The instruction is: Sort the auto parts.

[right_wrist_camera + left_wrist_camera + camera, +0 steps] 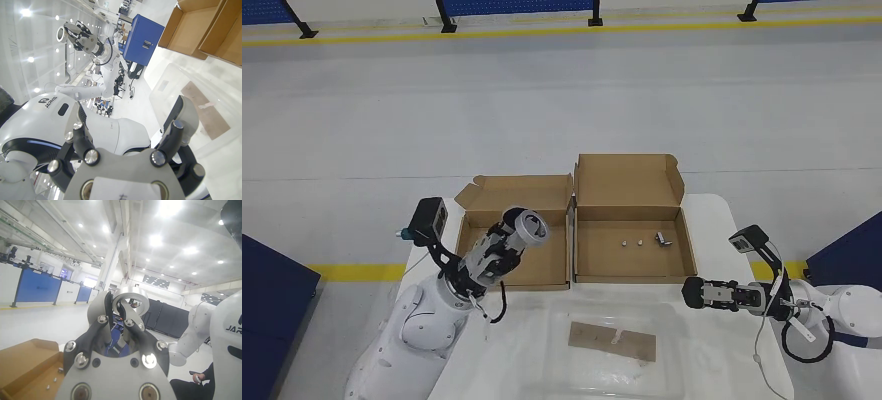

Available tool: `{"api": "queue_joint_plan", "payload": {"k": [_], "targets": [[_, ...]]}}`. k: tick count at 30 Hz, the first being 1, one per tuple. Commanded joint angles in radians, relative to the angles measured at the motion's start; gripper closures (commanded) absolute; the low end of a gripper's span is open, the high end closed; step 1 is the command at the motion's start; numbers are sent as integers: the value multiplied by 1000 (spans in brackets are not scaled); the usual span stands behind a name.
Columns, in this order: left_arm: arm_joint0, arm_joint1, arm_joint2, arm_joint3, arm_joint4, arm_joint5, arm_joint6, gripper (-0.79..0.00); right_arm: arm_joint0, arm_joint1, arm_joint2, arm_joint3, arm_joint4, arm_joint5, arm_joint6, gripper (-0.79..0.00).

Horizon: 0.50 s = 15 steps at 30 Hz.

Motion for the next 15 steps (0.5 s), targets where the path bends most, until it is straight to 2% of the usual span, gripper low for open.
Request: {"api": "queue_joint_plan", "payload": {"k": [1, 9, 15], "targets": [[2, 0, -3, 4, 12, 16, -11, 0, 0, 0, 0, 0, 0, 0, 0, -785], [2, 5, -44, 106, 80, 198, -141, 0, 0, 0, 0, 0, 0, 0, 0, -785], [-8, 3, -55, 180, 49, 337, -214, 0, 0, 0, 0, 0, 0, 0, 0, -785]]}}
